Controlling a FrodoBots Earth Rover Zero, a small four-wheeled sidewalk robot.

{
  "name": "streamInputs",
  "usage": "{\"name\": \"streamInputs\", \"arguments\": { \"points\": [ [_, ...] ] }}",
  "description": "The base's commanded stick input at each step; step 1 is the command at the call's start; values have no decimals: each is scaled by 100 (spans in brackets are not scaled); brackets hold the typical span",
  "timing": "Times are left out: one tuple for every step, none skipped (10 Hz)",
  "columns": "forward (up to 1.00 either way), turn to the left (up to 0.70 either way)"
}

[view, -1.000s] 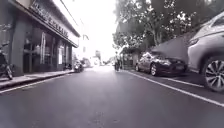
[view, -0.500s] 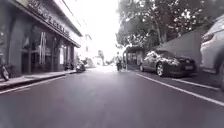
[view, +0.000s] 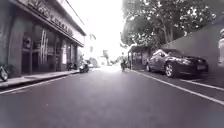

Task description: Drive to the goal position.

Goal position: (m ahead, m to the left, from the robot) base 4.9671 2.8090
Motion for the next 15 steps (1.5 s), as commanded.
{"name": "streamInputs", "arguments": {
  "points": [
    [61,0],
    [61,0],
    [61,0],
    [61,0],
    [63,0],
    [64,0],
    [65,8],
    [64,12],
    [65,13],
    [65,13],
    [65,14],
    [65,6],
    [64,0],
    [64,0],
    [63,0]
  ]
}}
